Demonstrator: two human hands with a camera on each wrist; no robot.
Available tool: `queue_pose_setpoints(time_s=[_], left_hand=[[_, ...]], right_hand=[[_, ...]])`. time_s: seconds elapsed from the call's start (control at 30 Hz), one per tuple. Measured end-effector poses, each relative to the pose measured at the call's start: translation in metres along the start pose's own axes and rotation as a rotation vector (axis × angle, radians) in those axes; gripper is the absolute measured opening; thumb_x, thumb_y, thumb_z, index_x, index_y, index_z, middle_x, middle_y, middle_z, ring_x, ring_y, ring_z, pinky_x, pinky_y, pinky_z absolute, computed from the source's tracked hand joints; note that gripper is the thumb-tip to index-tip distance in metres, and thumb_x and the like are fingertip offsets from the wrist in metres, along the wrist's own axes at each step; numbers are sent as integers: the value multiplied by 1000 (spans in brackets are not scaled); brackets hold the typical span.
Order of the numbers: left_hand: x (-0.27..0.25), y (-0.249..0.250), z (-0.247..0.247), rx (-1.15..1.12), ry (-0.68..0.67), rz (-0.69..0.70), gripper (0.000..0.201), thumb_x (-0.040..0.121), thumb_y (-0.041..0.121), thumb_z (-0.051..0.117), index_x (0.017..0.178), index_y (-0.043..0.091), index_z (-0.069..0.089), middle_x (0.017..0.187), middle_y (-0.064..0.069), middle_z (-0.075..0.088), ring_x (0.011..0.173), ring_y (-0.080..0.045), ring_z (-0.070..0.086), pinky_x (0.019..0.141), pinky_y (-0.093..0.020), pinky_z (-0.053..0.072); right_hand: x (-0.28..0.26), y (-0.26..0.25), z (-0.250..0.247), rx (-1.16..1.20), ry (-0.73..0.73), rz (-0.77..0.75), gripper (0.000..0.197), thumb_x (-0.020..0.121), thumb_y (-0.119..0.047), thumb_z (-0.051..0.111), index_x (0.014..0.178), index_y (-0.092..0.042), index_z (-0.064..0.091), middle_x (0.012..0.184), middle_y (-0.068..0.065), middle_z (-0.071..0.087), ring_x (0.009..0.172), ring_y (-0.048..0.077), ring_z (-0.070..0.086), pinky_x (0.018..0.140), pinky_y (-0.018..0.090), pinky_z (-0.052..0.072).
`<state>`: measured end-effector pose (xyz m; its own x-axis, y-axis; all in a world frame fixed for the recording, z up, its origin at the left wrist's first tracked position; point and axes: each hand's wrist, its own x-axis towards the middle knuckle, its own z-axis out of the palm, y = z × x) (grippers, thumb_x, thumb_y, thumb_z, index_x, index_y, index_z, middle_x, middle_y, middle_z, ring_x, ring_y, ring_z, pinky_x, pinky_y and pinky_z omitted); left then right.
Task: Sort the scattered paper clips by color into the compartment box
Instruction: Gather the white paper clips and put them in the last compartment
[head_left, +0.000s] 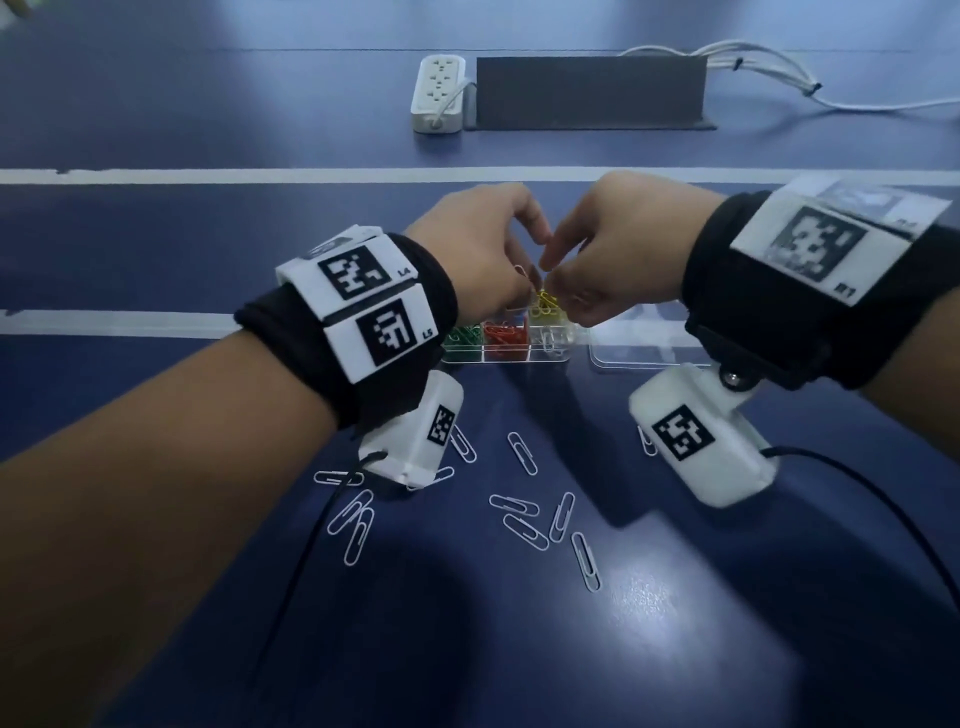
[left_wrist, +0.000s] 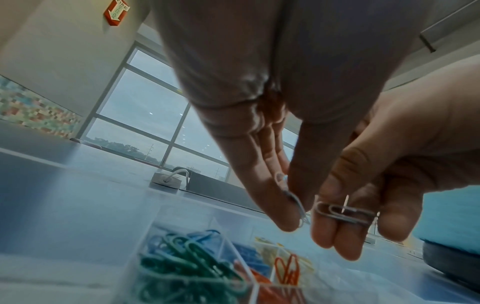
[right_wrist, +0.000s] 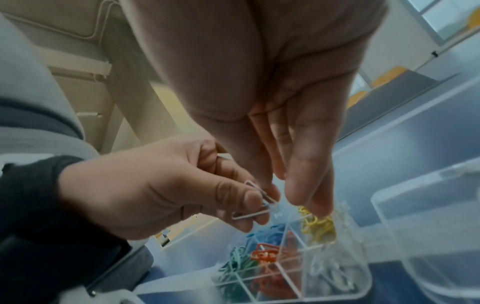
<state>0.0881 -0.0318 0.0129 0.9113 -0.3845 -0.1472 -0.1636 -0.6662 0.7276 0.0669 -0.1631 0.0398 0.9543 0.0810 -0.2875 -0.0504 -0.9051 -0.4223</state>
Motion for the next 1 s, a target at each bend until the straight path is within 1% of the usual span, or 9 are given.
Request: queue_pose_setpoints(time_s=[0.1,0.17,0.4,0.5,0.57,0.7,0.8,0.9,1.0], left_hand=[[-1,1,2,-31,15,10,39,73,-1,67,98,23,51,76,2,72,64,-13,67,63,-27,55],[-2,2,3,-45,19,22,40,73,-1,67,100,23,51,75,2,72,66,-15,68,66,-29,57],[-4,7,12,29,5,90,42,78,12,65,113,28,51,81,1,74,67,-13,67,76,-39,59],[-5,7,13,64,27,105,38,83,20,61,118,29,50,77,3,73,71,-10,67,77,-36,57],[-8,6,10,50,21,109,34,86,21,57,118,29,49,75,3,74,74,-12,70,75,-35,58],[-20,-1,-4,78,28,150,18,86,21,58,103,25,56,70,0,72,64,-11,67,62,-27,55],[-38,-11,-18,274,-46,176,4,82,24,64,85,26,64,64,6,66,51,4,57,63,-23,49],[-57,-25,-23,508,-229,115,12,74,32,71,85,30,67,76,11,67,72,-4,63,78,-28,52],[-71,-31,-17,738,-352,114,30,72,41,71,99,37,62,97,14,60,83,-9,52,83,-28,47]], right_hand=[[-2,2,0,256,-57,48,28,82,-4,60,109,1,65,96,18,70,77,27,66,77,36,60],[-3,5,2,347,-59,65,31,84,-1,55,113,3,61,99,20,68,79,29,66,80,40,59],[-15,27,4,418,-1,98,41,90,1,40,125,-13,53,100,15,67,82,23,65,75,41,59],[-24,37,3,347,21,90,36,88,0,42,117,-14,59,96,14,68,82,29,67,71,43,60],[-30,42,2,249,19,65,29,85,-3,46,100,-15,66,89,15,72,79,34,70,68,41,61],[-44,45,8,-103,-47,-12,11,78,-20,59,76,-22,69,67,4,73,53,14,67,69,28,57],[-52,42,21,-338,-124,-48,11,72,-31,70,78,-22,71,75,-1,72,76,19,66,77,30,54],[-55,40,33,-428,-158,-102,7,74,-24,68,77,-25,62,68,-8,61,79,20,58,68,24,48],[-58,37,39,-464,-173,-186,15,74,-16,60,78,-28,52,68,-9,51,75,18,50,61,22,39]])
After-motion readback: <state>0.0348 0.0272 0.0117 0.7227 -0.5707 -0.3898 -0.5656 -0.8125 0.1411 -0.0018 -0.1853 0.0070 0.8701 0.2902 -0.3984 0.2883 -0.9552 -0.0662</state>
